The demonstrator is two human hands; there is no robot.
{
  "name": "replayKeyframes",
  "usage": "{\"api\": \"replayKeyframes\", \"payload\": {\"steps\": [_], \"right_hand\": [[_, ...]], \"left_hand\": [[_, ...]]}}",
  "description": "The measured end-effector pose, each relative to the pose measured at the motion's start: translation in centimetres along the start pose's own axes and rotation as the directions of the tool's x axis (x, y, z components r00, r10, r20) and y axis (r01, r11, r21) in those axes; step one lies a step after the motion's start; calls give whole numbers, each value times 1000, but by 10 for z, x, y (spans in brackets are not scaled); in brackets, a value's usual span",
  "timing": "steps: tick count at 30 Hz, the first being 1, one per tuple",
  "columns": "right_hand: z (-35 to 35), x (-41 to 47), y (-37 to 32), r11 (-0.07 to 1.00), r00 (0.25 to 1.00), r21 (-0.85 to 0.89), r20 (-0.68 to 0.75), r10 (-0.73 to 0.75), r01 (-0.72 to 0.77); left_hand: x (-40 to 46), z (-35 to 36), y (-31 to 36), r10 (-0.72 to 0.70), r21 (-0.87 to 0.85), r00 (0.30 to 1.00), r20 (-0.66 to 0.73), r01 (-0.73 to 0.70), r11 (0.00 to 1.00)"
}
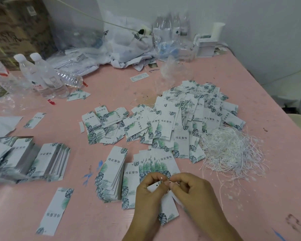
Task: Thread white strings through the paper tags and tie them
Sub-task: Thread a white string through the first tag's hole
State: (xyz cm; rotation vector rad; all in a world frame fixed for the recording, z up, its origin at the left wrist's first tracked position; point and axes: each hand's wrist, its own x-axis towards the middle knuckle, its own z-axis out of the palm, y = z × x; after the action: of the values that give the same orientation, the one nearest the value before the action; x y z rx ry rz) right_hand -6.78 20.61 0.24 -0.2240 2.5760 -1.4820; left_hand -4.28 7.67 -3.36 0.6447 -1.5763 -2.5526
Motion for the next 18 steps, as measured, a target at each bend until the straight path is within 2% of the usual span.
{"api": "replayKeyframes", "payload": {"steps": [10,12,14,18], "right_hand": [[2,-1,1,999,998,-27,-57,-40,38],[5,-2,-2,994,995,-86,-60,-76,71],[8,-3,-6,982,992,-154,-49,-117,109],[12,-2,-12,968,994,-233,-31,-108,98]], "left_hand": [[3,-2,-7,-67,-17,997,-43,67,998],[4,-4,-10,-93,4,993,-74,93,996],[5,-4,-10,-121,-52,988,-94,117,992],[4,-2,-11,-118,-67,987,-114,111,992]]}}
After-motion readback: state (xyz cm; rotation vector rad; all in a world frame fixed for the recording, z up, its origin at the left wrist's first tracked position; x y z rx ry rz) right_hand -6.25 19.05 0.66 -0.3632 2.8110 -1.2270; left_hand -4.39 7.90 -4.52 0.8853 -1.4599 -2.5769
